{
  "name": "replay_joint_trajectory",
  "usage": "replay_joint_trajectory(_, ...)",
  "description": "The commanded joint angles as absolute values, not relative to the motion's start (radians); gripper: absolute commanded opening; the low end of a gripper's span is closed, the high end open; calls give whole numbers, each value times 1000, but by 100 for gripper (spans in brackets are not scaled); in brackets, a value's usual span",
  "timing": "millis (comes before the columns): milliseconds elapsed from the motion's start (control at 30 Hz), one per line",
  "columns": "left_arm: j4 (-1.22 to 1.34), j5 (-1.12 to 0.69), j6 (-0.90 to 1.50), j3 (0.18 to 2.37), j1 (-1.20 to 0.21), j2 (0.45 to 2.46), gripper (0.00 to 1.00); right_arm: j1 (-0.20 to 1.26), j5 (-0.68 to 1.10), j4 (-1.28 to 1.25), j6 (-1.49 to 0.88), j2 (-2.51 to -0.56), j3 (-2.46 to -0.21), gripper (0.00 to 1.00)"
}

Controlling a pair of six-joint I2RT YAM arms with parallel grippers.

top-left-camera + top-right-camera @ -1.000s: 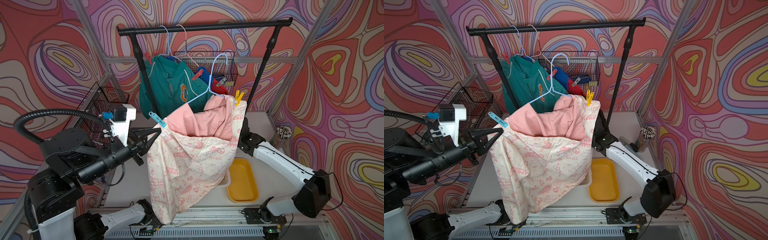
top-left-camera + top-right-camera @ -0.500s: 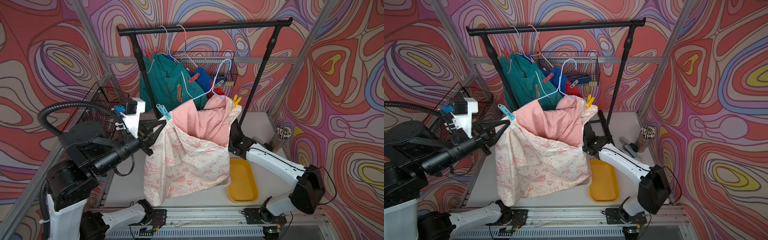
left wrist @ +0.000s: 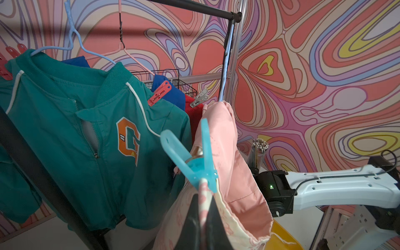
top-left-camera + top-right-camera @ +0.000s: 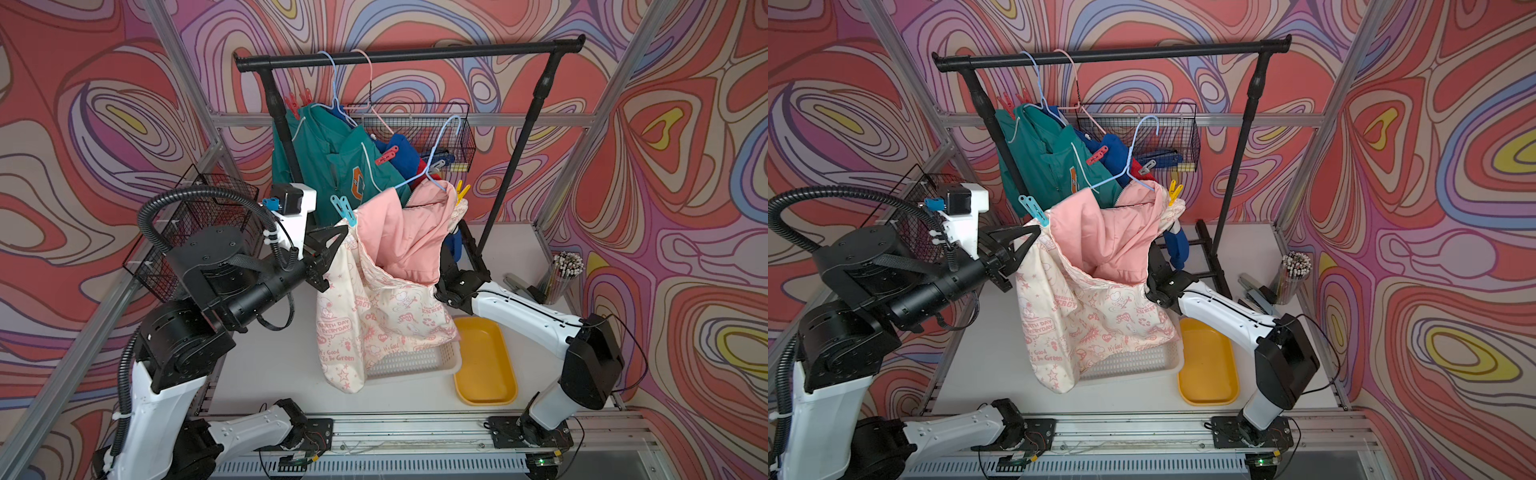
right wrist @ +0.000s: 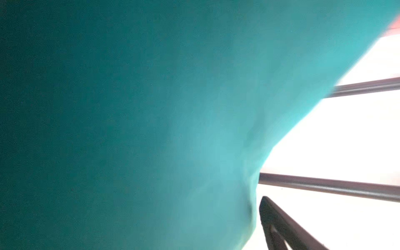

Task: Remove the clothespins securing jackets to the hanger
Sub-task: Adjust the hanger.

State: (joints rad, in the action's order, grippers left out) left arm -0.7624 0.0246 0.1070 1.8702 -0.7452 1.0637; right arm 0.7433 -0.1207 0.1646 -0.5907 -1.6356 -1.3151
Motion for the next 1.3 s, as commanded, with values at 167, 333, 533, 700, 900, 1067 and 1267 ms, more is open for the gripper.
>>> replay_joint_trajectory(167, -399, -54, 145, 1623, -738, 962, 0, 767, -294, 136, -584, -1648, -1246, 98)
replay_joint_trajectory(333, -306, -112, 178, 1527, -715, 940, 0, 761, -327, 134, -572, -1657, -1225, 98)
replay_joint_trajectory(533, -207, -222, 253, 1411, -610, 909, 0, 746, -351, 119, -569, -1657, -1189, 98)
replay_joint_trajectory(700, -27, -454, 435, 1266, -393, 884, 0, 735, -368, 109, -562, -1661, -1168, 98)
replay_joint_trajectory(900, 185, -660, 615, 1130, -222, 880, 0, 732, -398, 113, -560, -1670, -1154, 98)
replay_joint_trajectory(1067, 206, -706, 584, 1061, -218, 839, 0, 732, -441, 119, -557, -1678, -1143, 98)
replay_joint_trajectory(1267, 291, -764, 639, 951, -199, 815, 0, 732, -495, 150, -558, -1674, -1135, 98)
